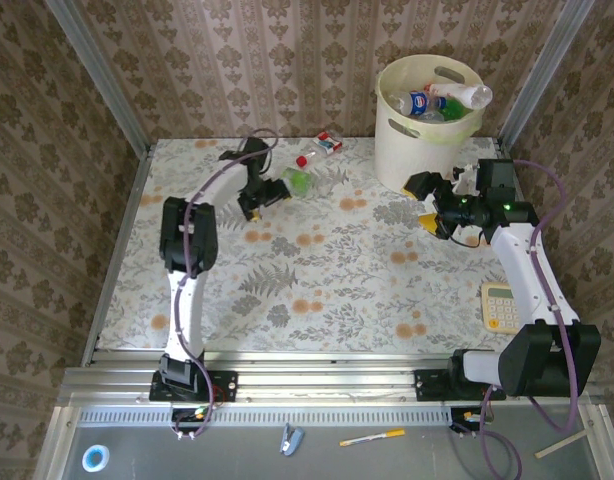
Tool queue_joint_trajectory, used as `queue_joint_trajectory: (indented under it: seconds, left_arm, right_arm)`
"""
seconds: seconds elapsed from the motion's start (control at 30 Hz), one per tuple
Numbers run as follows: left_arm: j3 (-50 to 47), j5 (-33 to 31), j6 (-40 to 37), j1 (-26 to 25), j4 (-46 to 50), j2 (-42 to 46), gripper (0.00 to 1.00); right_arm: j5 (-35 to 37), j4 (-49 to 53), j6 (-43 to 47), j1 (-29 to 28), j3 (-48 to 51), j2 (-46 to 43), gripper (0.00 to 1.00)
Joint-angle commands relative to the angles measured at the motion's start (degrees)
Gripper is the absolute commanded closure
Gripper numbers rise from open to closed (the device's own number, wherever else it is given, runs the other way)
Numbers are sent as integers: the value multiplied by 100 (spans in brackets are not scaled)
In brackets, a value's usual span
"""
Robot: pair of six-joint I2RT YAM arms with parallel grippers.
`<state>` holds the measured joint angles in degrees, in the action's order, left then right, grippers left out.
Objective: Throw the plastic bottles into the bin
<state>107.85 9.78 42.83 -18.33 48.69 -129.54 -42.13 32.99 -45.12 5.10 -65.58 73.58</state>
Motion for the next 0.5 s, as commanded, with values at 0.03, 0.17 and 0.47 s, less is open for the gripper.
queue_joint_trajectory:
  seconds: [0.03, 0.17, 0.47]
  left_arm:
    - [-524, -194, -758, 192, 346, 1027, 9]
    - [-1182, -43, -599, -43, -69, 1844, 3]
    - [-1225, 569, 1223, -434, -1494, 1311, 0]
  right_arm:
    - [-108, -34, 30, 21, -229, 128, 0]
    - [-103, 66, 111, 24, -362, 200, 0]
    - [-176, 154, 171, 14, -551, 322, 0]
